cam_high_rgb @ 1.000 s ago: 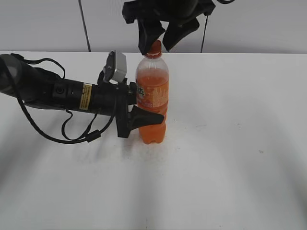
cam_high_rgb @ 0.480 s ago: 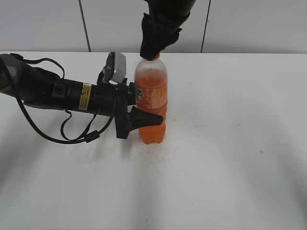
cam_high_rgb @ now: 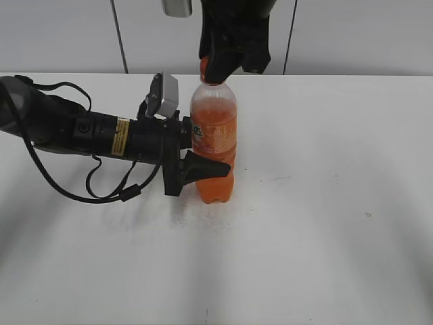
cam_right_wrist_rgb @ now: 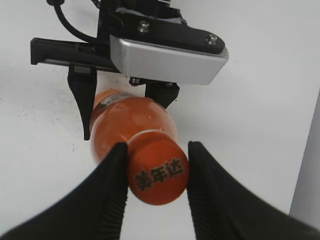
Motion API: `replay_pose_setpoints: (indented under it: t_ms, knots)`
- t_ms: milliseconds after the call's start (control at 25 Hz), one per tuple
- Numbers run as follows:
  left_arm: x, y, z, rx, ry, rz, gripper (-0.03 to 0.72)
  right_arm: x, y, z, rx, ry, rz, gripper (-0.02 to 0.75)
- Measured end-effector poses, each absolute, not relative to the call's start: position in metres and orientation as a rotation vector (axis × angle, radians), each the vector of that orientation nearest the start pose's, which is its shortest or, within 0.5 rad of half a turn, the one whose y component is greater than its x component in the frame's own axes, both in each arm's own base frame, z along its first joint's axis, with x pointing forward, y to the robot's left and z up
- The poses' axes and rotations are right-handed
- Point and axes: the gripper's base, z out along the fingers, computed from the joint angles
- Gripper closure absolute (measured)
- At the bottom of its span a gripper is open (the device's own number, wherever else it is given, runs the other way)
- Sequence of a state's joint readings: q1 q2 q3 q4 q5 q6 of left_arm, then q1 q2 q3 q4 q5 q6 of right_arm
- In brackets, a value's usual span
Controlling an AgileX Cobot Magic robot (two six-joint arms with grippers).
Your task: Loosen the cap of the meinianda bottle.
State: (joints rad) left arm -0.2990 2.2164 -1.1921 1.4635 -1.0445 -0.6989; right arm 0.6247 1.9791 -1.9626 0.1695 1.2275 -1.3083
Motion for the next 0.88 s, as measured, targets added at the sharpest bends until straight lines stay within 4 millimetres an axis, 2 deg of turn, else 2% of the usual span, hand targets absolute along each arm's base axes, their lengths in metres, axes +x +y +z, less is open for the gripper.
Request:
replay_pose_setpoints:
  t_ms: [120, 240, 320, 400, 480, 600, 680, 800, 880]
  knots:
    - [0.36, -0.193, 0.104, 1.36, 1.546, -0.963, 0.284, 0.34, 0.263, 0.329, -2.196, 1.551, 0.025, 0.468]
    - [0.36, -0.193, 0.104, 1.359, 1.546, -0.963, 0.284, 0.331, 0.259, 0.348, -2.132, 1.549, 0.044, 0.469]
    - [0.36, -0.193, 0.104, 1.359, 1.548, -0.961, 0.284, 0.326, 0.256, 0.361, -2.052, 1.609, 0.063, 0.469]
    - [0.36, -0.193, 0.104, 1.359, 1.549, -0.96, 0.284, 0.322, 0.253, 0.37, -1.881, 1.782, 0.122, 0.469]
    - [0.36, -0.193, 0.104, 1.359, 1.549, -0.96, 0.284, 0.322, 0.248, 0.373, -1.586, 2.058, 0.192, 0.469]
    - [0.36, -0.193, 0.104, 1.359, 1.55, -0.958, 0.284, 0.332, 0.234, 0.373, -1.1, 2.375, 0.2, 0.469]
    - [0.36, -0.193, 0.104, 1.358, 1.55, -0.959, 0.284, 0.341, 0.22, 0.373, -0.918, 2.452, 0.185, 0.469]
    - [0.361, -0.193, 0.104, 1.355, 1.552, -0.959, 0.284, 0.355, 0.19, 0.375, -0.749, 2.506, 0.159, 0.469]
    - [0.361, -0.193, 0.104, 1.354, 1.552, -0.959, 0.285, 0.359, 0.158, 0.376, -0.633, 2.542, 0.137, 0.469]
